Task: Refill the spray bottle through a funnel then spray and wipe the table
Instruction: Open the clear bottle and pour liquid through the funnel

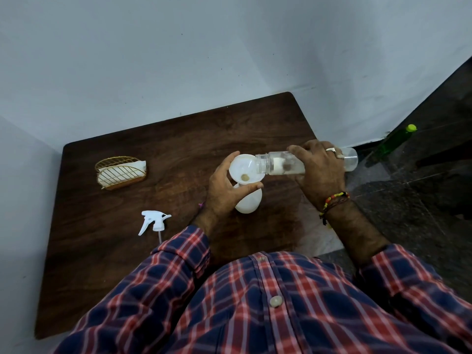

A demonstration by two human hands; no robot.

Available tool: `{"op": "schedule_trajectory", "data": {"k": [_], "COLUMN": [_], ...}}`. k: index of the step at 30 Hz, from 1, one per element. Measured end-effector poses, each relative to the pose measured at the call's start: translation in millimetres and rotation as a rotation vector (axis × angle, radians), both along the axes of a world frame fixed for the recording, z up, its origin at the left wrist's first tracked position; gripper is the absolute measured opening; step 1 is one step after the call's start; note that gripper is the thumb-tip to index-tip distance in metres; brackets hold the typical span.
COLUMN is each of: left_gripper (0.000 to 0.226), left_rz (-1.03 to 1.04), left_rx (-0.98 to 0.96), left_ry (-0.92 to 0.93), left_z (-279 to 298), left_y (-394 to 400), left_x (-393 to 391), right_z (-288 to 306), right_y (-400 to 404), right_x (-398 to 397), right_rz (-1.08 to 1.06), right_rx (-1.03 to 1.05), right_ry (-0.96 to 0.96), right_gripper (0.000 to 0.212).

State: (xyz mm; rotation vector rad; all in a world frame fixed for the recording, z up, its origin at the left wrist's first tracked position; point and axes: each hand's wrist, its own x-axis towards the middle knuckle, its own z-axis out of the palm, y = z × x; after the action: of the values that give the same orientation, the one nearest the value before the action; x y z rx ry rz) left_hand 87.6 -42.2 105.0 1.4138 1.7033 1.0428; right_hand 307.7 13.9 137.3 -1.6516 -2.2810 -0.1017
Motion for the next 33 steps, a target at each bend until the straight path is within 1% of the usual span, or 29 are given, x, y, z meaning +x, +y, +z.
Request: {"op": "schedule_trajectory", "data": {"k": [12,23,33], "left_gripper": [0.092,0.093,0.095], "left_rz": [0.001,0.003,-0.003], "left_rx": [-0.004,0.001,0.003], "left_ry": [-0.011,-0.021,-0.018], "left_z": [-1.0,-2.3,-1.3], "left_y": [-0.1,-0.5,-1.0], "left_x": [0.8,0.8,0.6], "right_z": [-1.1,-1.3,-1.9], "right_y": [-0.6,0.4,0.0], "right_x": [1.1,-0.2,0.1], "right_rz": [-0.006,0.000,0.001], "right_rx": [-0.041,-0.011,0.022], "right_ry": [0.016,0.008,0.024], "right_gripper": [0.058,0.061,0.059]}}
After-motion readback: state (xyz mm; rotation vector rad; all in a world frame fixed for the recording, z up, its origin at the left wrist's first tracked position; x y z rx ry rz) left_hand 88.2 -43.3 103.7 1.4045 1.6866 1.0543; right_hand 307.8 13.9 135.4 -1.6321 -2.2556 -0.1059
